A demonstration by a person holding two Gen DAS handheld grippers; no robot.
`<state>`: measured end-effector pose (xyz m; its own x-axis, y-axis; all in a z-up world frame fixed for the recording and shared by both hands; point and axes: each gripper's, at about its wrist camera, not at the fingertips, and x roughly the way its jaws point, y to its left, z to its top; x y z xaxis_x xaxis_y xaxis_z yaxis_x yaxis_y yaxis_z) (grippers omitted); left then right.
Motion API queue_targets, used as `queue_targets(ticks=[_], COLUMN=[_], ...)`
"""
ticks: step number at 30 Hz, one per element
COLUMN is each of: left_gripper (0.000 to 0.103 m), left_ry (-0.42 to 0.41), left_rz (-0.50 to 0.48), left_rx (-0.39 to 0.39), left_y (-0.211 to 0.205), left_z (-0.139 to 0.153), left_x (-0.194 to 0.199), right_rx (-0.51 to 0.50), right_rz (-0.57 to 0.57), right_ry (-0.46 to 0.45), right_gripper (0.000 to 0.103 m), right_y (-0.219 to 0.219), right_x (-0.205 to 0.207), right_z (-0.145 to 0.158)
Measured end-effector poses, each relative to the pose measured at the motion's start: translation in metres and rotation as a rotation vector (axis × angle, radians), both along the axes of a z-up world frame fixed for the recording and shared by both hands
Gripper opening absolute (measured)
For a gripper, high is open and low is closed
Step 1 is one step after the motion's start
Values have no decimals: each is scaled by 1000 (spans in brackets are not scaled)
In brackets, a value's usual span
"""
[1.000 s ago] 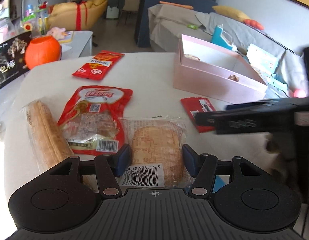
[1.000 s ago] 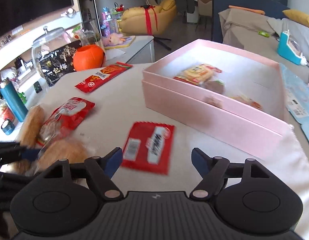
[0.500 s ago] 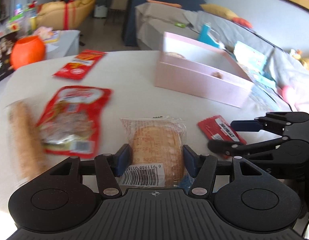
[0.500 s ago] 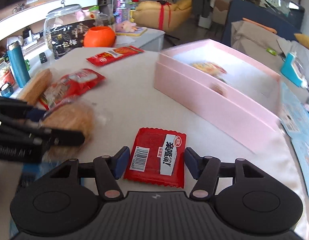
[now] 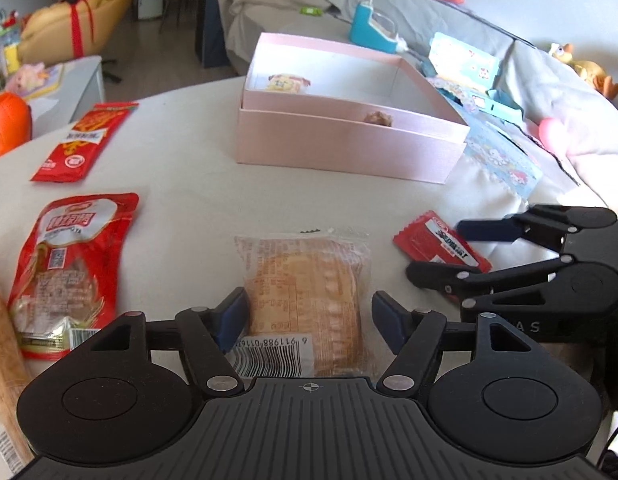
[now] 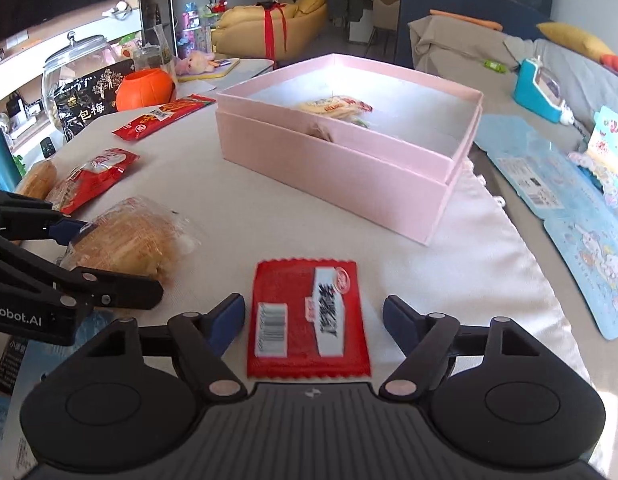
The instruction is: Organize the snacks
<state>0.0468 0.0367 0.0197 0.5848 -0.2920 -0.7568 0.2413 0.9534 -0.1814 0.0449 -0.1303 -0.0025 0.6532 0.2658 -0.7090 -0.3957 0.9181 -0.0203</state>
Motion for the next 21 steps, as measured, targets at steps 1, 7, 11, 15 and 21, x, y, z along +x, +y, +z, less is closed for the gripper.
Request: queue_targets(ticks=[1,7,11,15,21], left_gripper=[68,61,58,58,59], left_ry=[7,6,-50,-233,-510], left_rz=[3,6,-3,10,45], left_rx=[4,30,-19,-86,-195], left_y=[-1,-4,-3,3,-2], left_z=[0,3,20,72,149], left_x=[1,-4,-11,-13,20], right_rx=[7,25,38,56,97], right_rz=[10,26,3,-22,-32], right_ry=[6,-19,-56,-93,-120], right_gripper=[59,58,58,58,58], right_y=[2,1,-13,-27,-32], right_x=[0,-12,-21,-26,-27], right_z=[2,17,29,43,53])
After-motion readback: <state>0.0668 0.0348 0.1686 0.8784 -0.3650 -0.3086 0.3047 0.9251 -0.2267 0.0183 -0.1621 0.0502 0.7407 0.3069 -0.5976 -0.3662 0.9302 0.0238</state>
